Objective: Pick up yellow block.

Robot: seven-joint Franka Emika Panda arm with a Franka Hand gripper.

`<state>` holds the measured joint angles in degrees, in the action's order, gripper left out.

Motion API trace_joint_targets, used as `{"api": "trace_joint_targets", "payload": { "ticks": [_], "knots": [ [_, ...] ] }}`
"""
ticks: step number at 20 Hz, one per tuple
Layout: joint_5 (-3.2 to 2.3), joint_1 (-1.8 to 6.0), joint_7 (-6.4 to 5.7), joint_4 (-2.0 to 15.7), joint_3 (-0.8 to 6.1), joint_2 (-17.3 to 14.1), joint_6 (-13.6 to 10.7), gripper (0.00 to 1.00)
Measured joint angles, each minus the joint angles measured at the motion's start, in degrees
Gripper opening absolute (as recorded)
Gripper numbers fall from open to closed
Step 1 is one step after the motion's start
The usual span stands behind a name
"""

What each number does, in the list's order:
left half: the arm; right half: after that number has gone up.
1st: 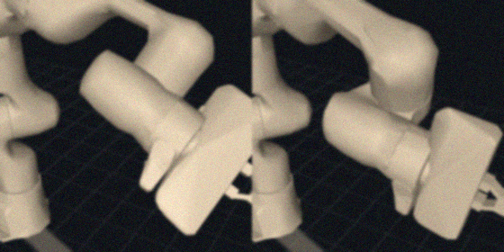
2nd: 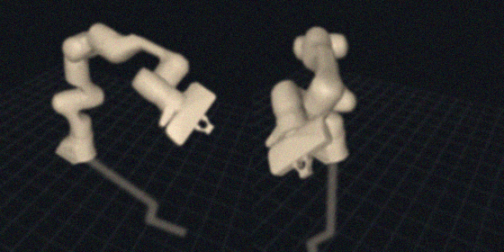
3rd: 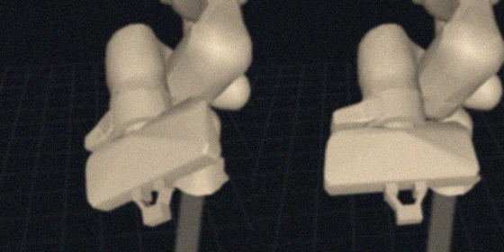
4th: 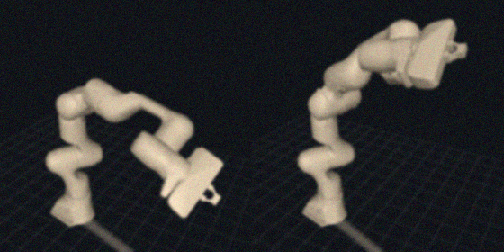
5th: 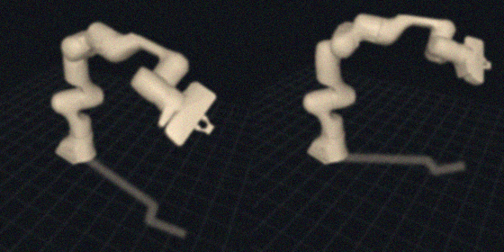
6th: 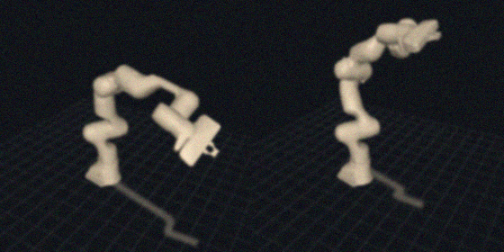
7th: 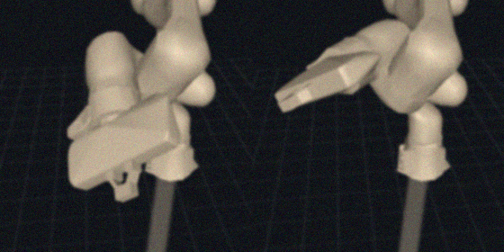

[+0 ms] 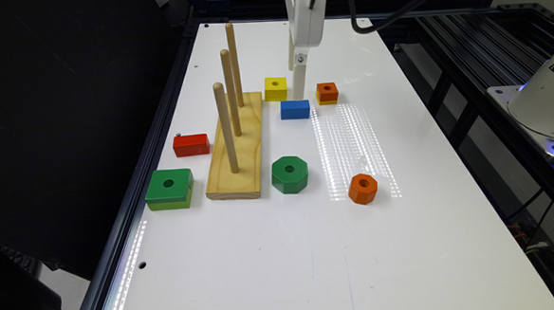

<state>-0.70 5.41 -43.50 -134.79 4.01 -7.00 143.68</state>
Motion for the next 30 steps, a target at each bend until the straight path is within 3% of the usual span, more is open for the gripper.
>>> {"api": "trace_joint_targets", "payload": {
  "ticks": [7,12,19,30],
  "knots": [
    [-0.01,0.8,0.81,1.39,-0.03,-1.21,-0.02,1.0],
    [-0.1,2.25,2.26,2.1,-0.12,-1.77,-0.03,1.0],
    [-0.13,3.46,3.49,2.39,-0.14,-1.94,-0.03,1.0],
    [-0.14,3.64,3.69,2.42,-0.14,-1.94,-0.03,1.0]
  ]
}}
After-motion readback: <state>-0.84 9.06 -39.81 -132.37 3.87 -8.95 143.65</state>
